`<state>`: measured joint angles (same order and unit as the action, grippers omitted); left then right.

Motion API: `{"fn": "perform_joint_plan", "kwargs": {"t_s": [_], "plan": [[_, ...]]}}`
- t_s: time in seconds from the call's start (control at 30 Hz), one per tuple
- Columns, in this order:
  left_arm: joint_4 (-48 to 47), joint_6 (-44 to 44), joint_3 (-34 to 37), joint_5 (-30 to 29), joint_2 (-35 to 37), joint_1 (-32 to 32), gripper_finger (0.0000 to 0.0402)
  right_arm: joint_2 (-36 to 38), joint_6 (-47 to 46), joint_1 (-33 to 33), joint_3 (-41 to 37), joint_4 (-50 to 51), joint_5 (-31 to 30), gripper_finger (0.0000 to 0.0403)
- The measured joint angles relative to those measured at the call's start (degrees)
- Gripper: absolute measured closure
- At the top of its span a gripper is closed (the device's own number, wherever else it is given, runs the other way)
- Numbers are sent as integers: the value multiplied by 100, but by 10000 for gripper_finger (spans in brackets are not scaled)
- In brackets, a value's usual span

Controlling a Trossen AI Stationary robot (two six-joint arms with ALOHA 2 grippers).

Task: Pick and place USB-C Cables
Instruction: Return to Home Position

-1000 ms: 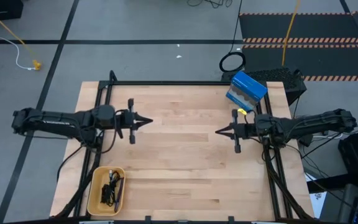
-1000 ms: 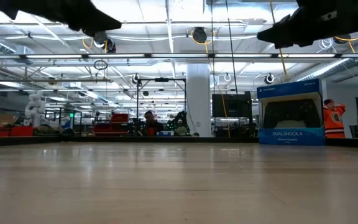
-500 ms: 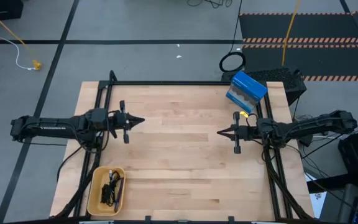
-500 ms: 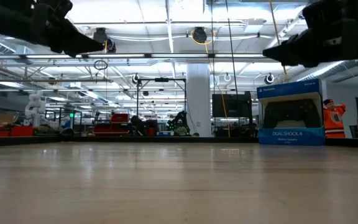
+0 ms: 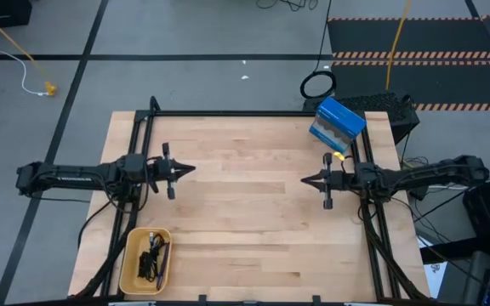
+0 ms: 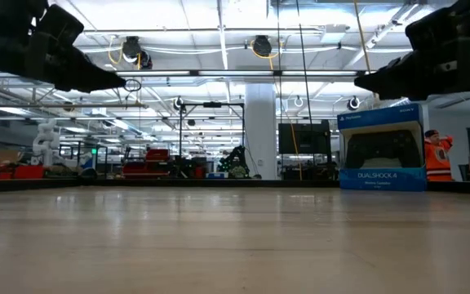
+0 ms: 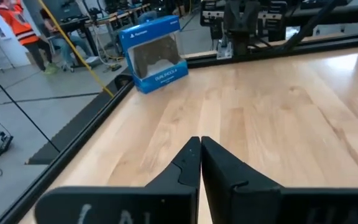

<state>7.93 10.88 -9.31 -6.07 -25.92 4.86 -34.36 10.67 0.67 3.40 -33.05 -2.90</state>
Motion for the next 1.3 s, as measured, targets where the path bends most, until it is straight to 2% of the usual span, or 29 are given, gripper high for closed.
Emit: {"fn": "perform_joint_plan", "kwargs": {"t_s": [0.17,0.33,0.57,0.7,0.87,1.07,1.3], "plan": [[240,61,176,-2,243,0,398,356,67,0,-37,105,-3,403],[453,78,393,-2,499,0,387,681,93,0,-41,394,-17,403],[1027,-17,876,116,700,0,396,1034,204,0,-46,570,-59,403],[1020,-143,878,117,713,0,387,1298,119,2,-48,1069,-344,403],[1039,-269,878,164,713,0,398,1674,-61,2,-52,1631,-459,403],[1282,-450,878,171,713,0,383,2088,-246,2,-55,1888,-461,403],[1543,-521,878,173,713,0,398,2329,-246,7,-57,1833,-634,403]]}}
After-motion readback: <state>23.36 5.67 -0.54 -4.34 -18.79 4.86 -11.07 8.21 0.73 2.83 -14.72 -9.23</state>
